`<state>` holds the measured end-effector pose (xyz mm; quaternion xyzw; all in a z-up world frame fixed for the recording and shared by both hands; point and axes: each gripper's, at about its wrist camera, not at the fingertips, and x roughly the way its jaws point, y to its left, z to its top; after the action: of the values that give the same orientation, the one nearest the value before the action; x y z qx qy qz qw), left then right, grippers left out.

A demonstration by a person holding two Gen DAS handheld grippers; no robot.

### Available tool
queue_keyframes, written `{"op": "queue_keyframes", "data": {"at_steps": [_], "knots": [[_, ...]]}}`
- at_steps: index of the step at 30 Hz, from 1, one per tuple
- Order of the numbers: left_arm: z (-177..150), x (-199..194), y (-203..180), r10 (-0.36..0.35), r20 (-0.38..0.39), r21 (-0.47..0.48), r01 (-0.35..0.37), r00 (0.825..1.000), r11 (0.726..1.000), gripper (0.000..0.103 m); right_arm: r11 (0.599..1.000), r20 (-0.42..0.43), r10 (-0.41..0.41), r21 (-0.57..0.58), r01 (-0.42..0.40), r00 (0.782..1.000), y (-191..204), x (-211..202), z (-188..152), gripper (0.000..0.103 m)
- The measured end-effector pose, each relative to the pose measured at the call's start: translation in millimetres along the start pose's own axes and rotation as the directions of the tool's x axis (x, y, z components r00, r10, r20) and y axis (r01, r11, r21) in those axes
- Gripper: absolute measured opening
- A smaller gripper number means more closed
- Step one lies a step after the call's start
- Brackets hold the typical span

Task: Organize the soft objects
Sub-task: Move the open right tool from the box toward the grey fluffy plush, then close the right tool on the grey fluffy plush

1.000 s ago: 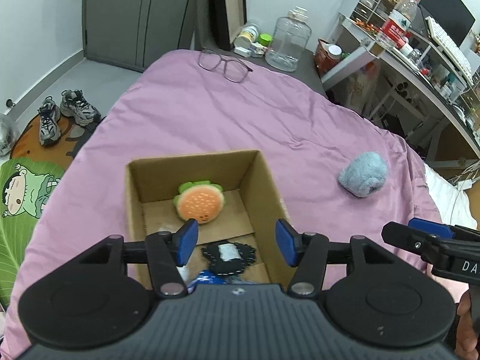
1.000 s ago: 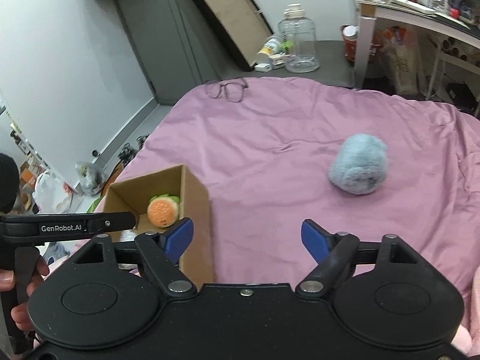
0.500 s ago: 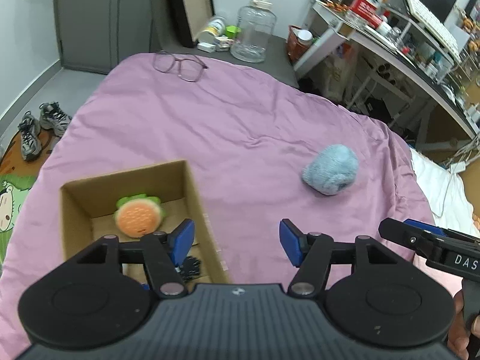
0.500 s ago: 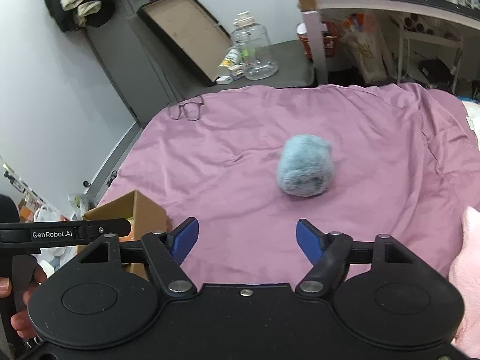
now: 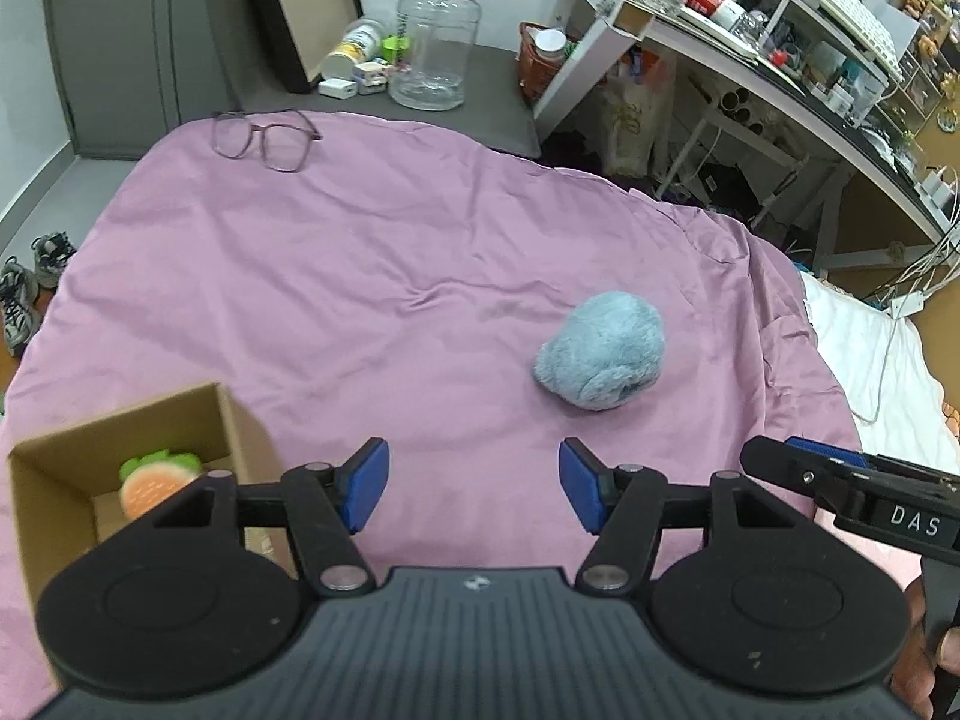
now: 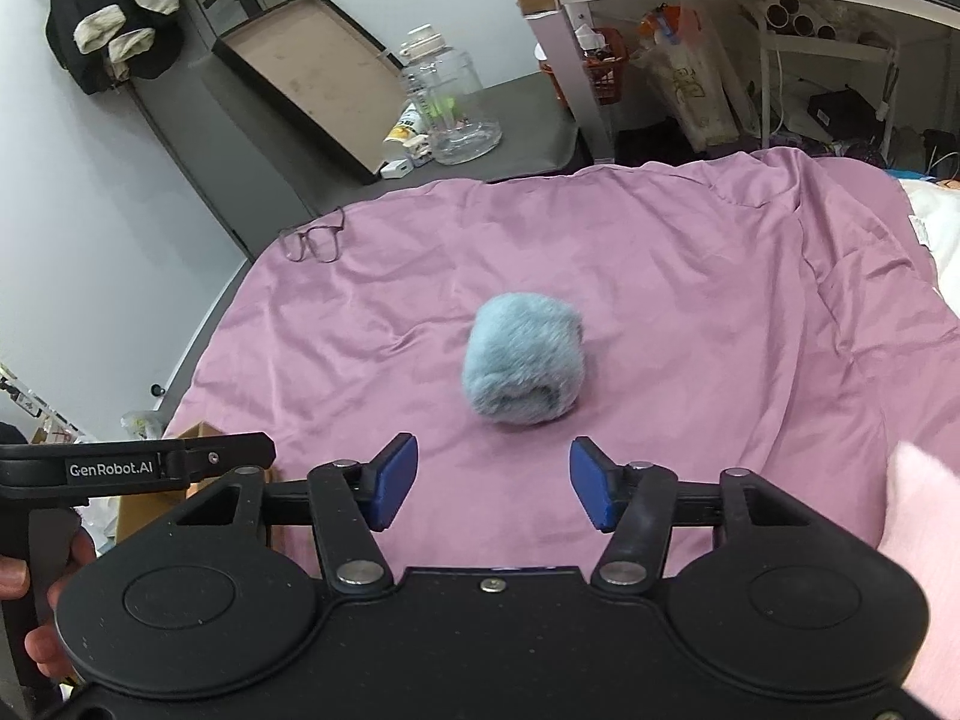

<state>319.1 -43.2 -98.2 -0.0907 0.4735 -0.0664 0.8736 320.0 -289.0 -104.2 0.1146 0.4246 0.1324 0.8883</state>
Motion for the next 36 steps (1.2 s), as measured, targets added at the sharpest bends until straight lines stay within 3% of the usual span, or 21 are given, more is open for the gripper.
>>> {"op": "queue_keyframes", "data": {"at_steps": [2,18,24,30,36], "knots": [[4.8,9.1,-5.9,-0.003,-0.008,0.003,0.003,1.0,1.0,0.061,1.0,-0.011,0.002,0.008,-0.001,1.0,-6.1,6.2,4.5,0.047],[19.8,85.8,-42.5,-0.013,-0.085,0.09,0.02,0.996,0.996,0.061,0.999,-0.074,-0.009,0.03,0.011,0.997,-39.6,62.0,18.9,0.046],[21.7,119.5,-45.9,-0.021,-0.114,0.081,0.03,0.993,0.996,0.061,0.999,-0.094,-0.014,0.041,0.018,0.995,-48.3,87.7,23.7,0.046],[28.5,143.8,-47.8,-0.065,-0.112,0.062,0.073,0.992,0.995,0.059,0.998,-0.109,-0.011,0.054,0.017,0.994,-57.9,110.9,30.4,0.043],[41.4,152.3,-46.5,-0.111,-0.029,0.04,0.112,0.993,0.993,0.055,0.997,-0.086,0.012,0.082,-0.005,0.996,-66.0,129.4,46.3,0.035]]}}
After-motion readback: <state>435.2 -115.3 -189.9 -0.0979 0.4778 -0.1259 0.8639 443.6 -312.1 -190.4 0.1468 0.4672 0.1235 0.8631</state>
